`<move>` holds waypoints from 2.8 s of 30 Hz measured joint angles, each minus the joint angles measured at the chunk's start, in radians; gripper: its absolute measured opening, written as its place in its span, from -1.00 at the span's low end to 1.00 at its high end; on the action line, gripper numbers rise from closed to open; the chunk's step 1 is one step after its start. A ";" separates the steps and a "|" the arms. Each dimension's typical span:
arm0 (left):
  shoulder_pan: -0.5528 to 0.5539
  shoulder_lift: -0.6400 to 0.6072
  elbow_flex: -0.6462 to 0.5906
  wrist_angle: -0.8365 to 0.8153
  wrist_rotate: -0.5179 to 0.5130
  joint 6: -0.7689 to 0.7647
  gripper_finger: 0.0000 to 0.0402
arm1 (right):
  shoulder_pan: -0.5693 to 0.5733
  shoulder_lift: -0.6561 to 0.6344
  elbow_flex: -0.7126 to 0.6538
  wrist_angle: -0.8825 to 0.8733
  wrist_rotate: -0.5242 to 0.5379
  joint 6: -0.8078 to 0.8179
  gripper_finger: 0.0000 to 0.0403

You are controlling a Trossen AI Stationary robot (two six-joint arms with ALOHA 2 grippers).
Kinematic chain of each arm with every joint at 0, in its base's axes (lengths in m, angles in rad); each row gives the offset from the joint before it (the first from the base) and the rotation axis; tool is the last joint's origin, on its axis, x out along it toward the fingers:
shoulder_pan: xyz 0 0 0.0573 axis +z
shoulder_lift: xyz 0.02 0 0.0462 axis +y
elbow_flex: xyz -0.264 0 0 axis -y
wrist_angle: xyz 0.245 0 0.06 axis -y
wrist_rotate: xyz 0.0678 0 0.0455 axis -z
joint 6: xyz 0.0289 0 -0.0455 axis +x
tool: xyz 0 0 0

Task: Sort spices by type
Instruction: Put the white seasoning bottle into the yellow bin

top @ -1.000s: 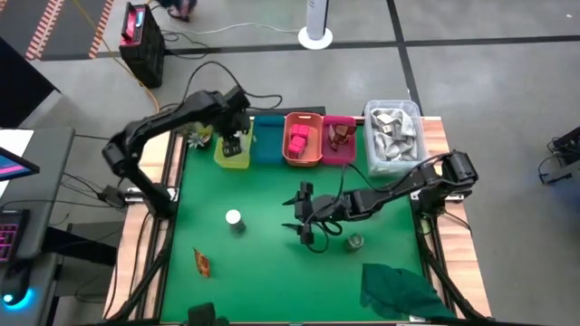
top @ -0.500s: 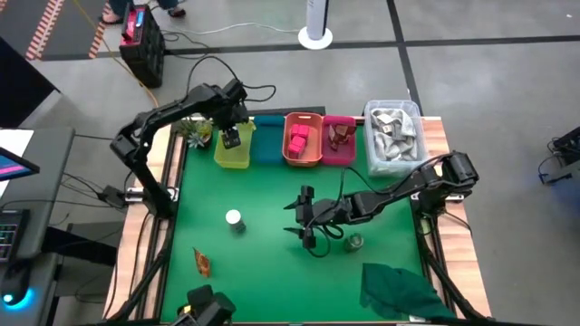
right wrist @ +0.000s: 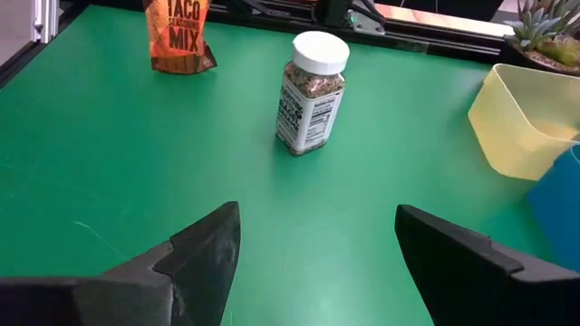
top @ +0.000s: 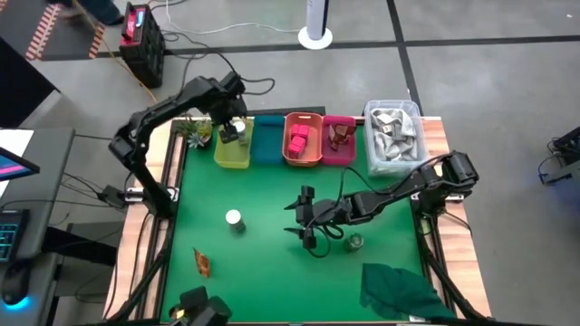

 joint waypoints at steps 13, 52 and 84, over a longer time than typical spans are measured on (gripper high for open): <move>-0.516 -0.293 -0.061 -0.141 0.032 -0.457 0.46 | -0.021 0.000 0.000 -0.118 0.081 0.006 0.60; -1.121 -0.355 -0.588 0.330 -0.184 -1.269 0.46 | 0.001 0.000 -0.001 -0.123 0.183 0.045 0.60; -1.074 -0.361 -0.707 0.448 -0.080 -1.130 -0.05 | 0.008 0.000 -0.001 -0.109 0.182 0.041 0.60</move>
